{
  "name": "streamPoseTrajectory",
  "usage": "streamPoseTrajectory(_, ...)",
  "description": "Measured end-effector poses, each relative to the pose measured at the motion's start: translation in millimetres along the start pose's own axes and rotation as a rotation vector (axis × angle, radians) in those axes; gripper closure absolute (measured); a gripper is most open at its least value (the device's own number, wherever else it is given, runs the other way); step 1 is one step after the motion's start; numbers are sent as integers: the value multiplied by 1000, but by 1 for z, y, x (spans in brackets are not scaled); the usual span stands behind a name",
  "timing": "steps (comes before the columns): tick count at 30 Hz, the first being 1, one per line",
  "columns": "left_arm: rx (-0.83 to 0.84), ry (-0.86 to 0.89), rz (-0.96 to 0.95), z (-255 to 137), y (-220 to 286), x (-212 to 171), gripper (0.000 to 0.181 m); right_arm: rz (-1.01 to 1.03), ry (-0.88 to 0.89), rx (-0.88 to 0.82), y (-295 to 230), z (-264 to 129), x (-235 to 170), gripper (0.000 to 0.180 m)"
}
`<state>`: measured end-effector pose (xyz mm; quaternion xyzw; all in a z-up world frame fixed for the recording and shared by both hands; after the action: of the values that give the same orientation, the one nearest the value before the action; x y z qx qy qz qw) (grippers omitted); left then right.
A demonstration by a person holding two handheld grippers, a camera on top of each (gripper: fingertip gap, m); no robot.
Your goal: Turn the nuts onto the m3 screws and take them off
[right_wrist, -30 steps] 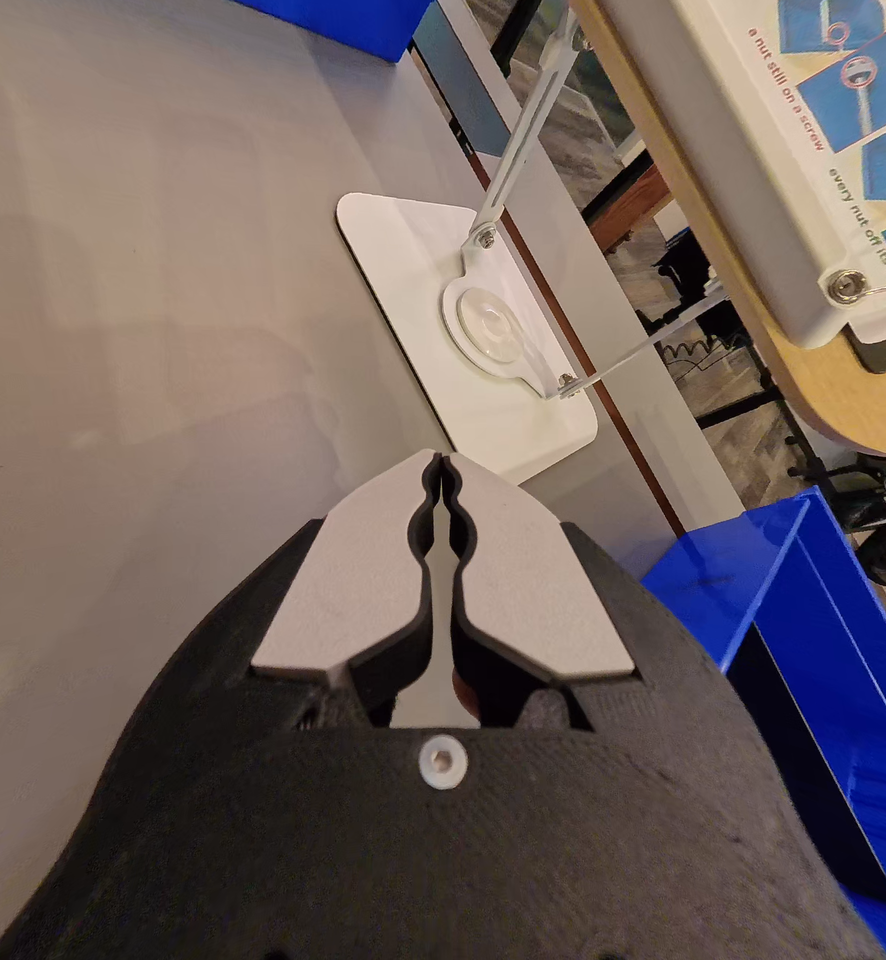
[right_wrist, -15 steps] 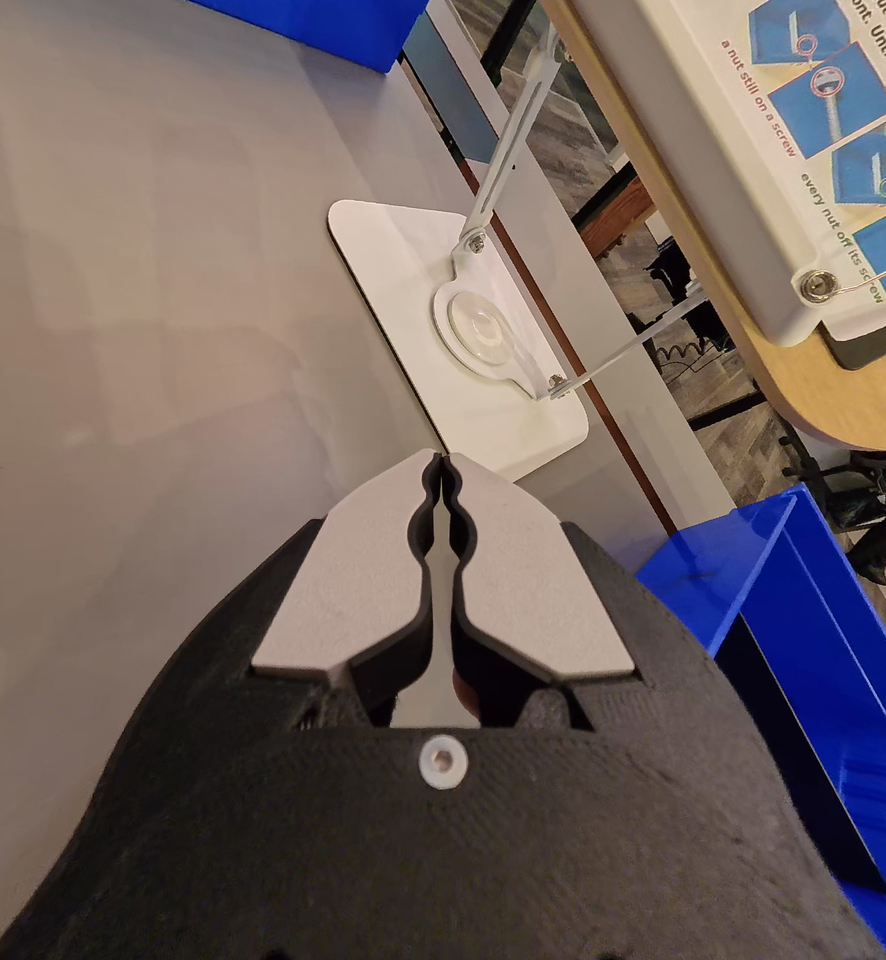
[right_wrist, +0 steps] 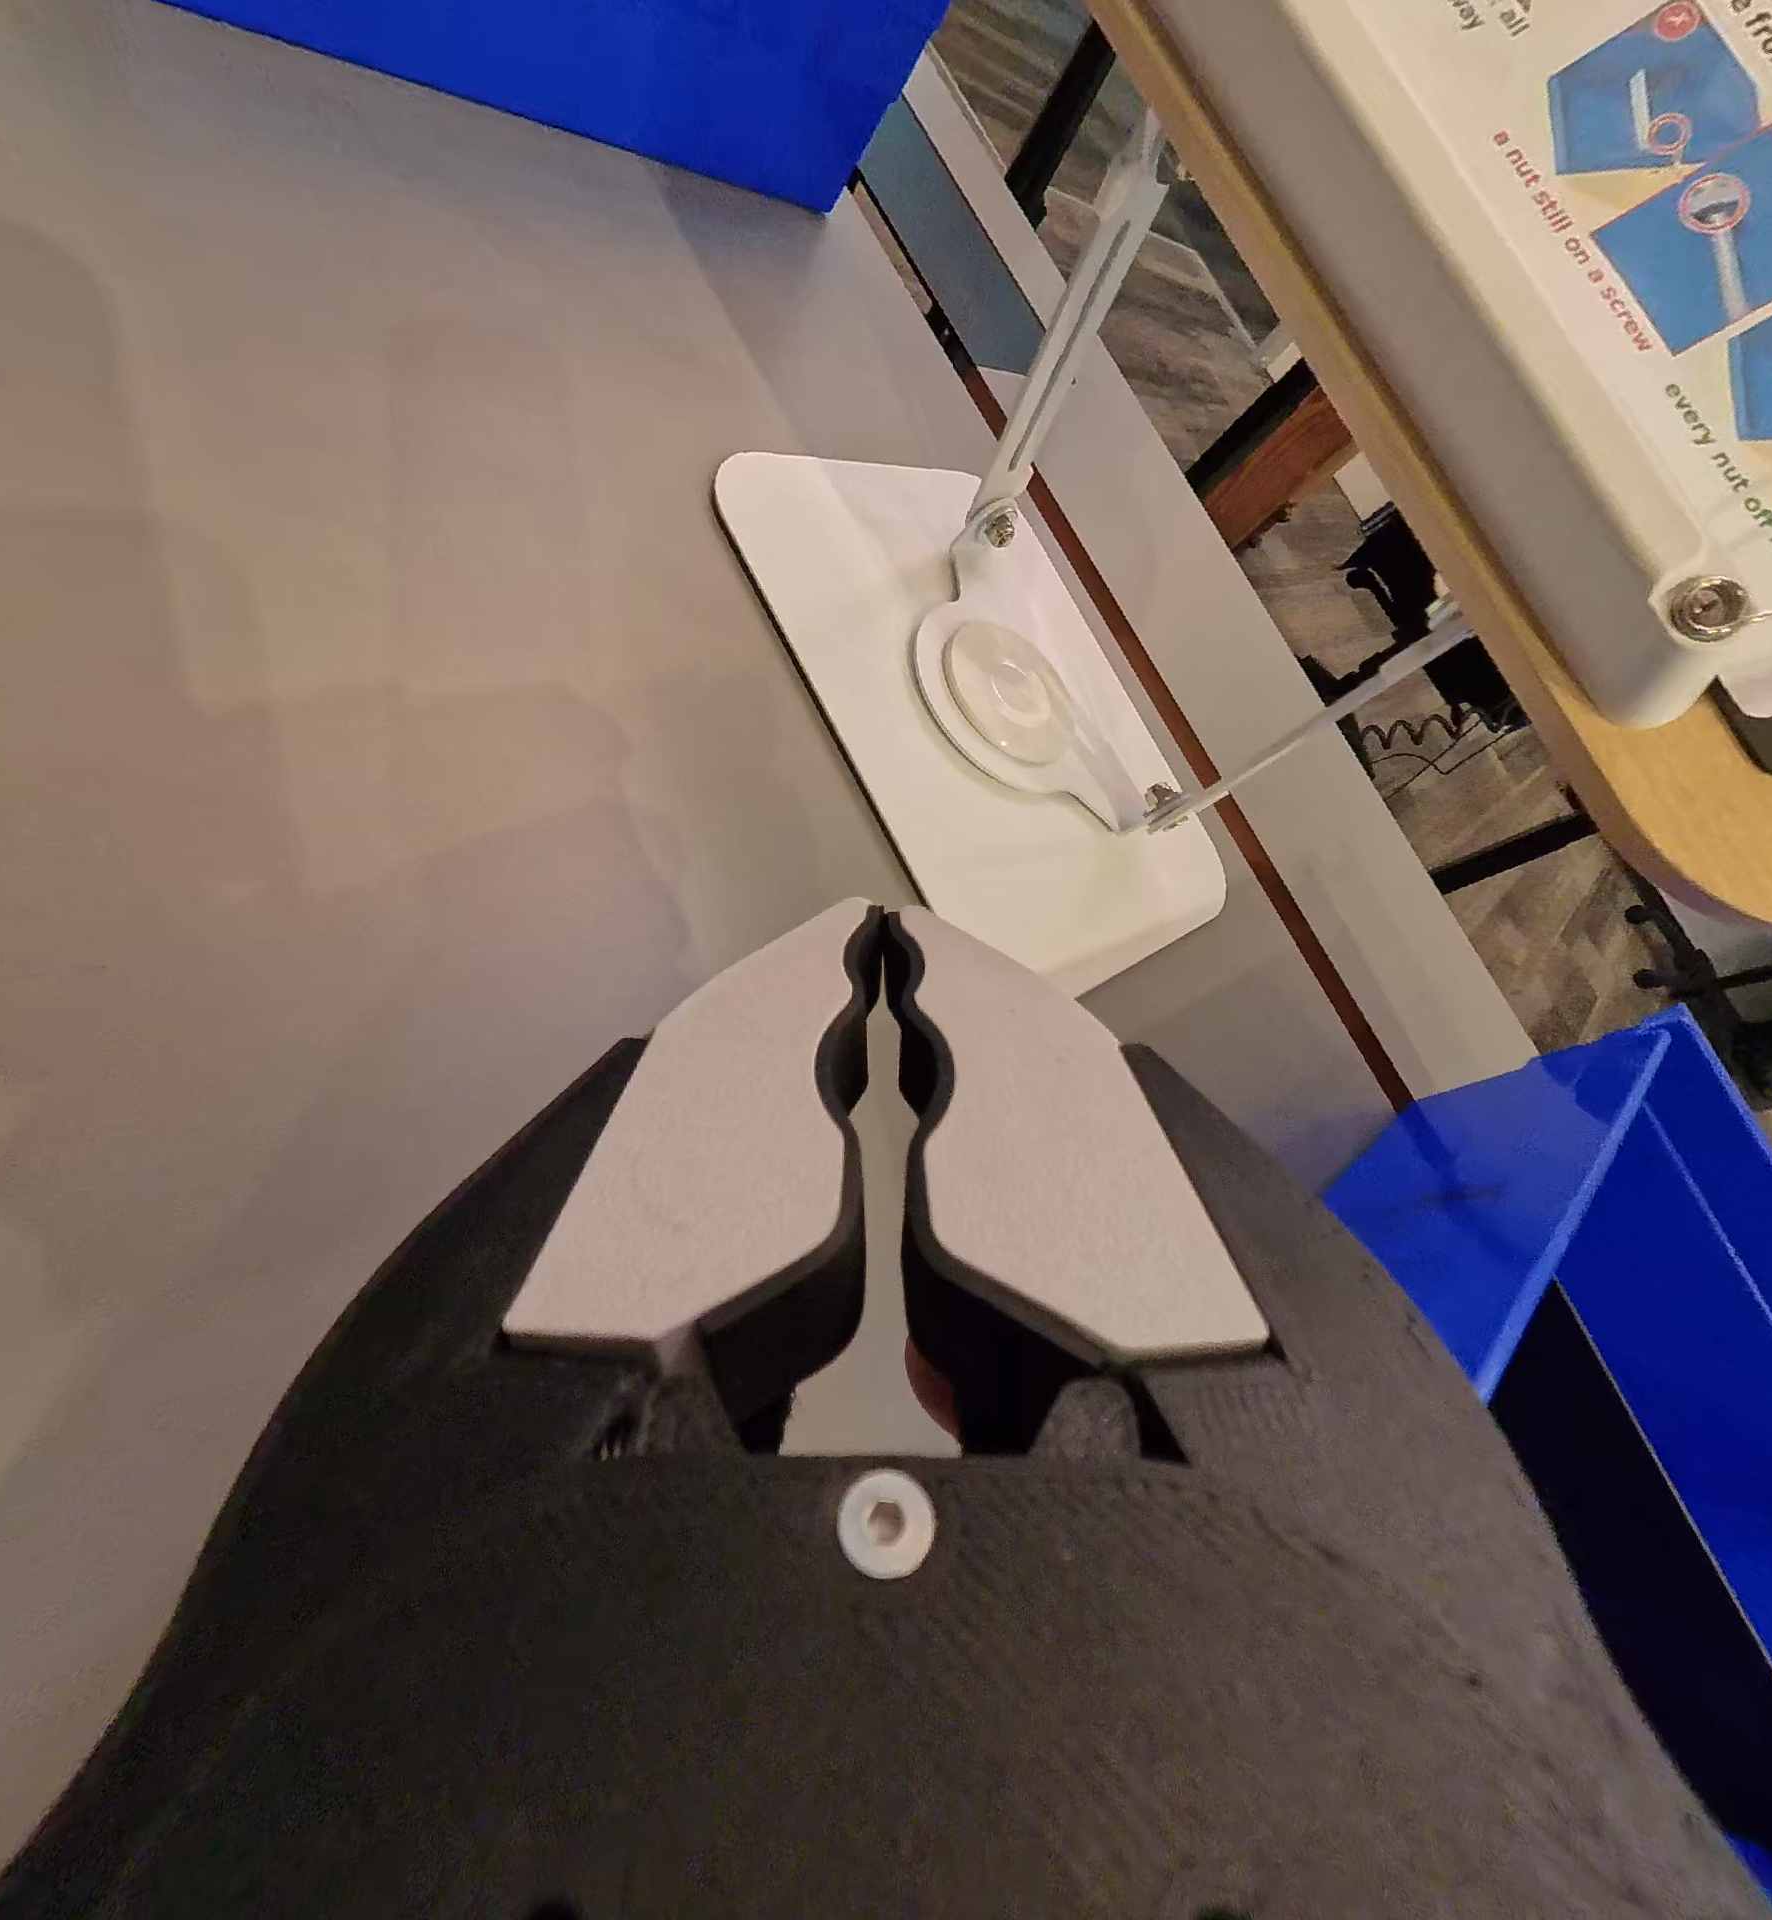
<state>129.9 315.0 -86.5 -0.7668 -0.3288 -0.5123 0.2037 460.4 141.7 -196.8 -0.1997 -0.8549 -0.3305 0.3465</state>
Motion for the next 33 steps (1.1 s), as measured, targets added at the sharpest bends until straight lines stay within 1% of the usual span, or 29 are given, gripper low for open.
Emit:
streamPoseTrajectory(1, -37, 7, 10, -1, 15, -2, 180, 1, 1, 2, -1, 0, 0, 180)
streamPoseTrajectory(5, -146, -1, 92, 3, 78, -21, 180, 3, 6, 6, 0, -1, -1, 180)
streamPoseTrajectory(7, -204, -6, 116, 11, 109, -36, 180, 3, 18, 14, 0, -2, 0, 180)
streamPoseTrajectory(9, -220, -12, 154, 22, 134, -50, 180, 1, 47, 25, -1, -3, 2, 180)
streamPoseTrajectory(11, -357, 55, 134, 29, 162, -55, 180, 10, 93, 55, -4, -4, 6, 180)
streamPoseTrajectory(13, -432, 100, 92, 38, 181, -57, 180, 43, 151, 97, -7, -5, 11, 180)
streamPoseTrajectory(14, -505, 128, 62, 40, 191, -56, 179, 66, 190, 126, -9, -5, 13, 180)
streamPoseTrajectory(16, -659, 246, -20, 40, 209, -49, 180, 117, 274, 175, -11, -7, 19, 180)
streamPoseTrajectory(20, -808, 372, -133, 41, 225, -35, 180, 215, 468, 261, -12, -17, 32, 180)
streamPoseTrajectory(23, -870, 397, -176, 48, 240, -36, 180, 298, 605, 322, -11, -25, 39, 179)
streamPoseTrajectory(26, -922, 422, -225, 53, 251, -39, 179, 327, 675, 382, -13, -27, 44, 174)
streamPoseTrajectory(29, -962, 435, -249, 56, 257, -42, 179, 351, 702, 406, -15, -28, 47, 165)
streamPoseTrajectory(33, -973, 432, -256, 60, 264, -47, 179, 362, 738, 412, -16, -30, 52, 166)
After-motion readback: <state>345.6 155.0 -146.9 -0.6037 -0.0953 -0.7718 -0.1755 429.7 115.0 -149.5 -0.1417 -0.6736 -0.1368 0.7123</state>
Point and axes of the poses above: each gripper's, where its closed fingertips meet, z out along the fingers, x out of its top, y = z × x across the jaws, the point moved 6 cm from there along -z, back along the fingers, and after that the axes turned 10 degrees about x, right-handed, at the moved point
